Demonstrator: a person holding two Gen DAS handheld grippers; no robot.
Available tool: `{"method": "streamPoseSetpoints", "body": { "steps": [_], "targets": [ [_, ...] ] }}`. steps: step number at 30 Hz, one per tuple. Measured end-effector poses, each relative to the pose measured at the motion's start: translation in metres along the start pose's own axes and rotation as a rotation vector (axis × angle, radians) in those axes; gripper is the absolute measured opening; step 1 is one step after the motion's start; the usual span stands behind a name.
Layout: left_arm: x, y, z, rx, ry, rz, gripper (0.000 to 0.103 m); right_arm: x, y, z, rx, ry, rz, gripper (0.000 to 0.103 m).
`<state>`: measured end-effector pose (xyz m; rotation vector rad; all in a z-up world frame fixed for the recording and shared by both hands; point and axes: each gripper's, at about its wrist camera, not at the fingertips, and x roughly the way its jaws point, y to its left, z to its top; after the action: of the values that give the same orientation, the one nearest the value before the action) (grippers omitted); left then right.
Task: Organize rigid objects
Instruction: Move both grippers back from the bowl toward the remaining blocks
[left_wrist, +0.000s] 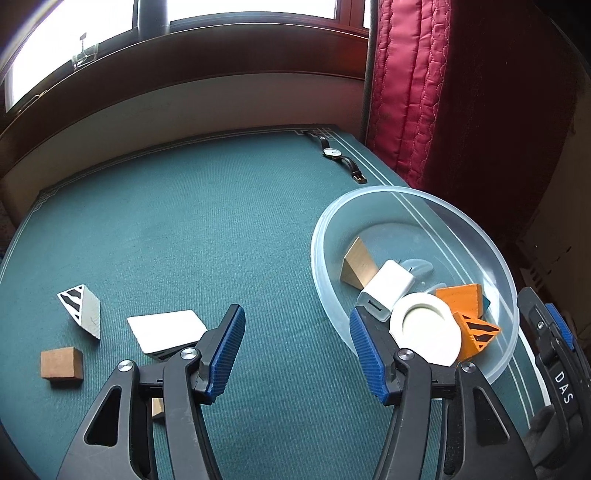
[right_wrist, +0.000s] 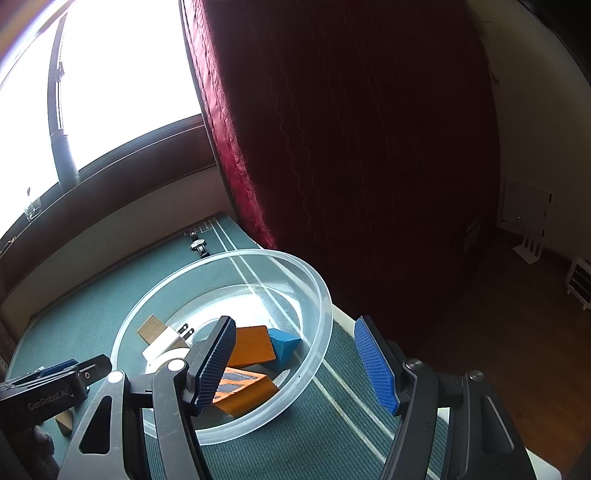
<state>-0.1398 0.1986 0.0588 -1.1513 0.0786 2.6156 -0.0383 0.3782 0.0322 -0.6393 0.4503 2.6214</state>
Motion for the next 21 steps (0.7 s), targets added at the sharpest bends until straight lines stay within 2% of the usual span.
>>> {"method": "streamPoseSetpoints", "body": {
  "steps": [21],
  "targets": [
    [-0.031, 0.015, -0.015, 0.010, -0.048, 0.080, 0.061, -0.005, 0.009, -0.002, -0.036, -0.008, 0.015, 0.070]
  ]
}}
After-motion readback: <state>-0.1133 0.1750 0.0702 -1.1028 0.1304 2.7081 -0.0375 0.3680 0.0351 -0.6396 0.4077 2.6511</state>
